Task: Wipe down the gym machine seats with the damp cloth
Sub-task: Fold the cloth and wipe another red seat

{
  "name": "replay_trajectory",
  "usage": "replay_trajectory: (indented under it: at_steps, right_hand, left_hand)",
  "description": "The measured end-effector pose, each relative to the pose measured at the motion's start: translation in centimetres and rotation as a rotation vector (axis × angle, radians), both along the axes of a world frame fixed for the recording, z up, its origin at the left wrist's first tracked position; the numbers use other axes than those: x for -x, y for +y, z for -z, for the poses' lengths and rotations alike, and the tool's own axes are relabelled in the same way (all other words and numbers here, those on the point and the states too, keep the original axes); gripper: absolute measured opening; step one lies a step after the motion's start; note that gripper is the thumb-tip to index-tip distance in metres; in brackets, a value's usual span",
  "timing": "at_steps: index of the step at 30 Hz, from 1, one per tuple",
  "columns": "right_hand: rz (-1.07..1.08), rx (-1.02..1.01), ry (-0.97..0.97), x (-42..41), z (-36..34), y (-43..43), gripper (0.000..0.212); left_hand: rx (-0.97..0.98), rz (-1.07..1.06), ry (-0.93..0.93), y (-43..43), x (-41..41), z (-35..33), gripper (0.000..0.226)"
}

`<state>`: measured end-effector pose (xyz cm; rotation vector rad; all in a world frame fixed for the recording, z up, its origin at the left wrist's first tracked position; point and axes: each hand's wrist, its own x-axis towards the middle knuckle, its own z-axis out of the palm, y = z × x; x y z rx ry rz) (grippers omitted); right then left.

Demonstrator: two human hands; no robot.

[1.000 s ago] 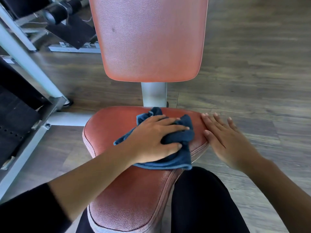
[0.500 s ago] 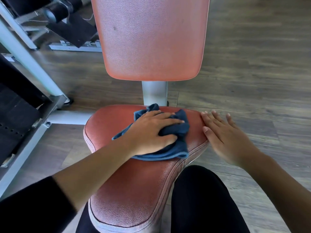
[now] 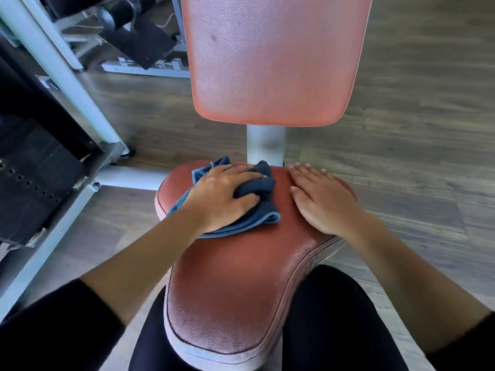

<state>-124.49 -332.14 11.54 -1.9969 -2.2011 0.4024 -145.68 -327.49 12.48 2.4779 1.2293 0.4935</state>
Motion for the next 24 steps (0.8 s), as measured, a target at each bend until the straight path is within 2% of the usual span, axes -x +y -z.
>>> replay_trajectory:
  at_steps: [2, 7, 9, 11, 14, 16, 19, 22, 24]
  right_hand:
    - [-0.007, 0.004, 0.01, -0.2, 0.0, 0.0, 0.052]
    - [-0.006, 0.01, 0.009, -0.1, 0.0, -0.1, 0.052]
    - [-0.008, 0.011, 0.004, -0.1, -0.1, -0.1, 0.052]
    - [-0.008, 0.007, 0.004, -0.2, -0.2, -0.1, 0.052]
    - [-0.008, 0.0, 0.003, -0.3, -0.1, -0.2, 0.052]
    - [-0.007, -0.002, 0.004, -0.4, -0.1, -0.2, 0.052]
    - [-0.005, 0.01, 0.012, -0.9, -0.1, -0.5, 0.052]
    - [0.031, 0.046, 0.043, -2.6, -0.2, -1.6, 0.053]
    - [0.068, 0.041, 0.056, -3.9, 0.0, -2.4, 0.053]
  left_hand:
    - [-0.011, 0.02, -0.013, -0.3, 2.9, -0.2, 0.054]
    - [0.002, -0.29, -0.016, 3.3, 4.7, 0.1, 0.055]
    - [0.004, -0.373, 0.068, 4.3, 3.1, 0.2, 0.057]
    - [-0.004, -0.314, 0.122, 3.5, 1.8, 0.4, 0.06]
    - [-0.035, -0.1, 0.038, 0.4, 3.1, 0.1, 0.06]
    - [-0.018, -0.031, 0.005, -0.3, 5.3, -0.2, 0.055]
    - [0.04, -0.13, -0.004, 1.5, 6.4, -0.1, 0.055]
    - [-0.007, -0.281, 0.068, 3.2, 3.7, 0.2, 0.062]
    - [-0.021, -0.249, 0.138, 2.9, 1.2, 0.4, 0.067]
